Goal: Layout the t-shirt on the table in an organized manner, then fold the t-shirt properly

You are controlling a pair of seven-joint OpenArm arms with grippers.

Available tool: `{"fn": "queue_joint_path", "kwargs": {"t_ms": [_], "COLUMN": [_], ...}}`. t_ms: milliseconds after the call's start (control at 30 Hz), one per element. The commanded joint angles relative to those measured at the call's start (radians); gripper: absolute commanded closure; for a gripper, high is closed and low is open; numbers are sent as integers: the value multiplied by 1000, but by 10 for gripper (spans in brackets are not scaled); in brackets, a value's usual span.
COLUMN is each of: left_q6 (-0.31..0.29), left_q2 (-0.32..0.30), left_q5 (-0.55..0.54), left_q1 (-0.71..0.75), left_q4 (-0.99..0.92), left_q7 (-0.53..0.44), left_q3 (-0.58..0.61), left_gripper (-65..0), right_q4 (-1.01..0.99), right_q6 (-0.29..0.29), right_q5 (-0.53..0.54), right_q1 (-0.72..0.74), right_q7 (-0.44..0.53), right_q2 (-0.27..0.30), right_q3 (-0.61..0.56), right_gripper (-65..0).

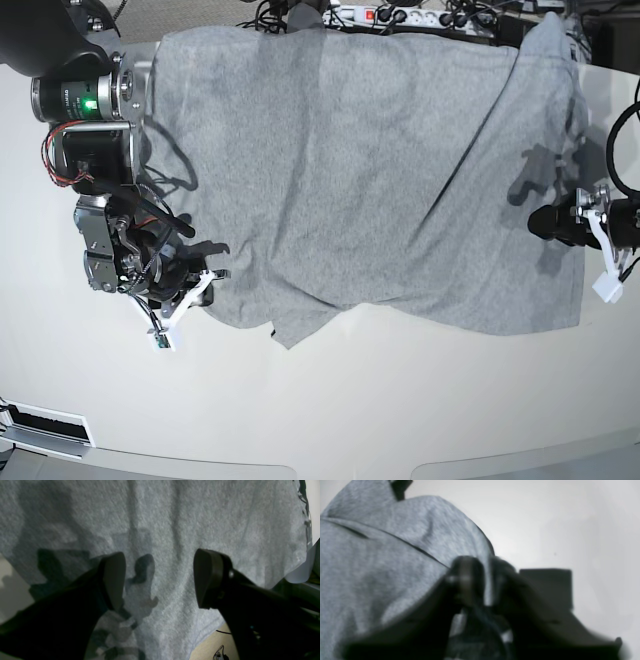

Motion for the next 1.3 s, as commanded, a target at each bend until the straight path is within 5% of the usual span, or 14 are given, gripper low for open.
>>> {"fn": "queue_joint_path", "kwargs": {"t_ms": [0,67,167,433,633,733,1000,1267], "left_q6": [-6,-6,-6,-7,-6,2,172,175], "left_q2": [-27,-27,-27,-27,-27,-26,26,173], "left_q5": [-19,-19,-18,-16,-13,42,272,450], "left_q1": [-19,-19,-19,-19,-20,-23,-106,-205], "left_q4": [13,13,13,13,13,13,5,-240], "left_q7": [-16,-16,-16,-17,-29,-84,-298,-481], "left_q3": [-13,-13,-13,-13,-13,-13,-13,-13], "left_gripper": [-429,-429,-429,-429,-429,-429,-429,-429], "right_q4": [14,22,82,219,219,219,219,219], "right_q6": [34,88,70,-182,-375,-342,-213,-187], "right_q5": [-3,-8,0,-1,-62,-61,-53,-54], "right_q1": [45,58,61,60,26,-4,-51,-56], "right_q7": [29,15,-40,-246,-326,-326,-322,-322], "right_q2": [9,14,32,115,127,128,128,128], "right_q3": [3,4,4,5,5,5,5,5], "right_gripper": [0,0,0,0,0,0,0,0]}}
